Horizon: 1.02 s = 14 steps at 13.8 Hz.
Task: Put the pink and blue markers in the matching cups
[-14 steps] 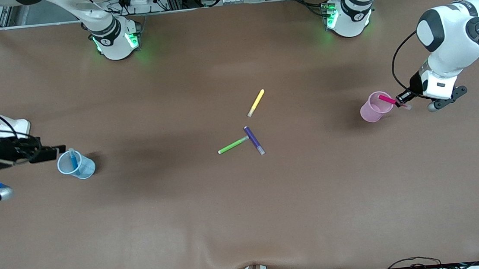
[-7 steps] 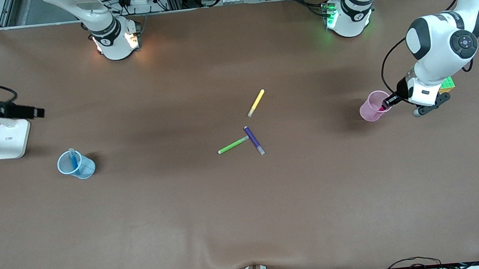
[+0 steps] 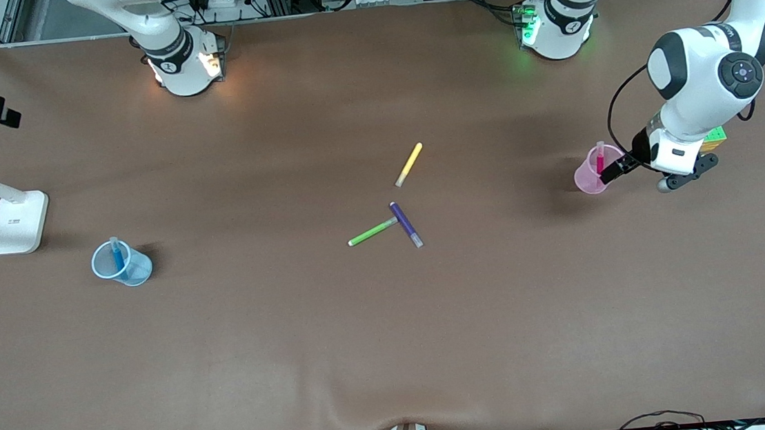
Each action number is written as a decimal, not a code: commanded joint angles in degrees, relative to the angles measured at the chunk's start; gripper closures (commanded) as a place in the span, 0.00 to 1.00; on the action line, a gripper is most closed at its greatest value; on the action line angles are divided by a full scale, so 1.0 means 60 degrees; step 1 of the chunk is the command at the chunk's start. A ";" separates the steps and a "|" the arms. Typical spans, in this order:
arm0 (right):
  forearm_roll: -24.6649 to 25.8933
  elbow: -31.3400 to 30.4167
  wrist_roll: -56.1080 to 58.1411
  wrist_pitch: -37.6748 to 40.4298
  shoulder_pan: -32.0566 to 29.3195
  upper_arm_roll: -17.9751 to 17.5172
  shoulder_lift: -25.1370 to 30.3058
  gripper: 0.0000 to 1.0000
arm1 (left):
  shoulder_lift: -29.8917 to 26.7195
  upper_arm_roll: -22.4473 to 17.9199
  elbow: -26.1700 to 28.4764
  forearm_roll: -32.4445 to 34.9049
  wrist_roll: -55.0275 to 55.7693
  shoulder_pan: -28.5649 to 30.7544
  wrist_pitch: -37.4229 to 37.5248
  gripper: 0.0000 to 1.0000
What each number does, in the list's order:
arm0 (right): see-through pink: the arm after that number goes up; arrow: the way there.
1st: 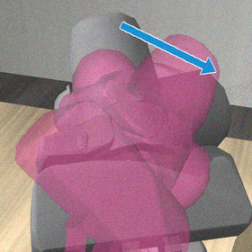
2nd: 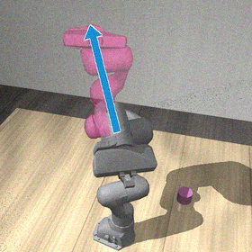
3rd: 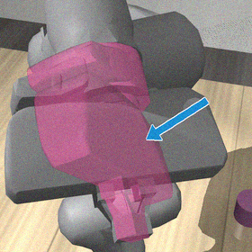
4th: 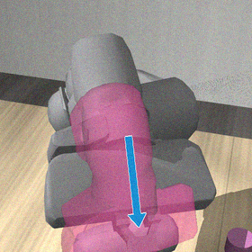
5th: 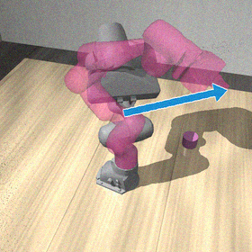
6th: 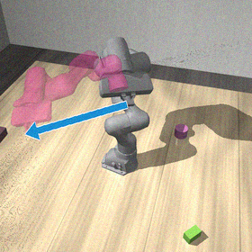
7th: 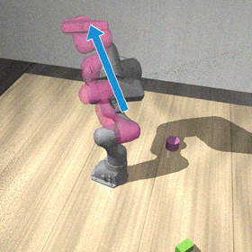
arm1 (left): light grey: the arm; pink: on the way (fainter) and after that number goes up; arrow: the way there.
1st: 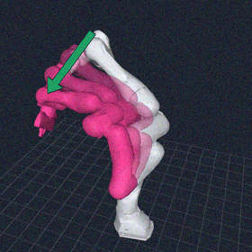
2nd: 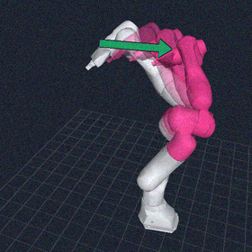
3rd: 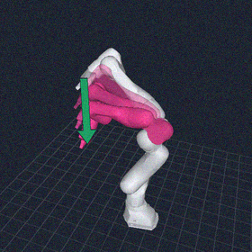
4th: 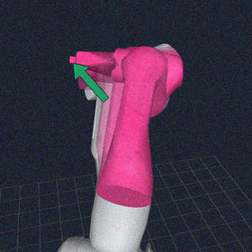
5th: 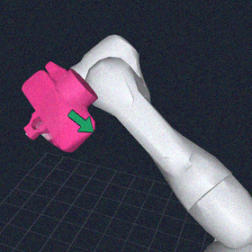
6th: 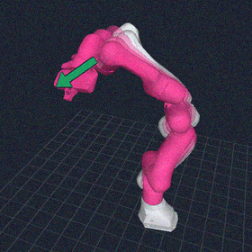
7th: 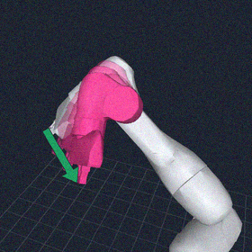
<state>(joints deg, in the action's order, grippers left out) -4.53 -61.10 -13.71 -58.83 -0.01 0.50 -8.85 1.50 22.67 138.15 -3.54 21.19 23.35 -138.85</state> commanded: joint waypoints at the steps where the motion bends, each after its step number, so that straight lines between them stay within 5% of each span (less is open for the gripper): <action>1: 0.0403 -0.1386 0.1355 -0.0711 -0.0026 0.0122 0.0712 0.00 | -0.0075 0.0060 -0.0888 0.0107 0.0174 -0.0010 0.1296 0.00; 6: 0.0418 -0.4622 0.1757 -0.2687 -0.0057 0.0108 0.2951 0.00 | -0.0089 0.0060 -0.2090 0.0121 0.0159 0.0005 0.2748 0.00; 14: 0.1121 -0.3969 0.2636 -0.3217 -0.0246 0.0020 0.2429 0.00 | -0.0104 0.0045 -0.4097 0.0165 0.0027 0.0064 0.4550 0.00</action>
<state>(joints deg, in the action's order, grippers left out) 1.22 -86.34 0.54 -77.82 -0.33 0.98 6.99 1.24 22.80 116.45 -3.54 21.24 23.45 -114.63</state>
